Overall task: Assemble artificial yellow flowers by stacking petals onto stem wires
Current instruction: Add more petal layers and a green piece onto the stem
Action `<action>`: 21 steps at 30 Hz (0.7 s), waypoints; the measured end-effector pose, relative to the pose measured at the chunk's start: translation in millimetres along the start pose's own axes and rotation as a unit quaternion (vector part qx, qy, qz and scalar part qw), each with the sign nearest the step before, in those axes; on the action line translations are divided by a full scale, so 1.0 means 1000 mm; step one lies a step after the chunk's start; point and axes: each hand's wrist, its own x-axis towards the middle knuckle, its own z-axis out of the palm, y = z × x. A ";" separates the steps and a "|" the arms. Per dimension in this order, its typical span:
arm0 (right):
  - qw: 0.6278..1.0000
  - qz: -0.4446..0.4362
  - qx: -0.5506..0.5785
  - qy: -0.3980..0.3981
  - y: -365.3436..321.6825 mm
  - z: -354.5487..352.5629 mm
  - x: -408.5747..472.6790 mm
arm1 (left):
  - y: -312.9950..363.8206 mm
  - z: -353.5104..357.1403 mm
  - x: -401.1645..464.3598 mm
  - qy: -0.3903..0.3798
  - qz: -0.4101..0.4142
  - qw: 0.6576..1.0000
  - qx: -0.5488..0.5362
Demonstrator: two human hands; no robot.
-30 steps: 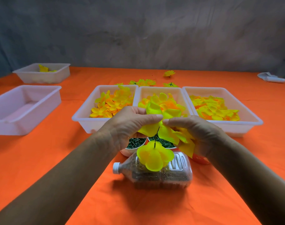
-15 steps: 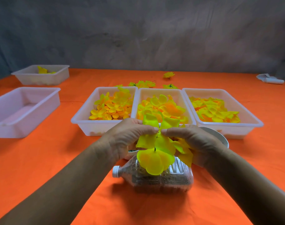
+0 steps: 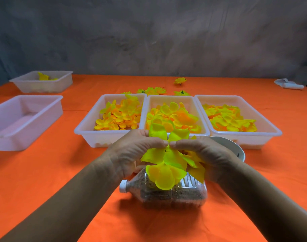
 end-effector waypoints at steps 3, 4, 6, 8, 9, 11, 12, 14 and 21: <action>1.000 -0.003 -0.004 0.004 0.002 0.002 0.000 | -0.004 0.000 -0.002 -0.003 -0.003 1.000 -0.002; 1.000 -0.005 -0.006 0.004 0.002 0.002 0.001 | -0.004 0.000 -0.003 -0.005 -0.005 1.000 0.000; 1.000 -0.009 -0.009 0.005 0.000 0.002 0.001 | -0.005 0.000 -0.004 -0.007 -0.004 1.000 -0.001; 1.000 -0.006 -0.008 0.009 -0.001 0.002 0.003 | -0.005 0.000 -0.003 -0.003 -0.005 1.000 -0.005; 1.000 -0.003 -0.007 0.012 -0.001 0.002 0.004 | -0.005 0.001 -0.002 0.001 -0.007 1.000 -0.007; 1.000 0.009 -0.002 0.012 -0.001 0.001 0.006 | -0.005 0.002 -0.002 0.005 -0.012 1.000 -0.014; 1.000 0.017 0.005 0.010 -0.002 0.001 0.007 | -0.005 0.002 -0.002 0.005 -0.016 1.000 -0.017; 0.999 0.031 0.016 0.009 -0.001 -0.001 0.008 | -0.005 0.002 -0.002 0.000 -0.025 0.999 -0.021; 0.998 0.055 0.007 -0.007 0.002 -0.005 0.012 | -0.005 0.003 -0.002 -0.004 -0.045 0.999 -0.020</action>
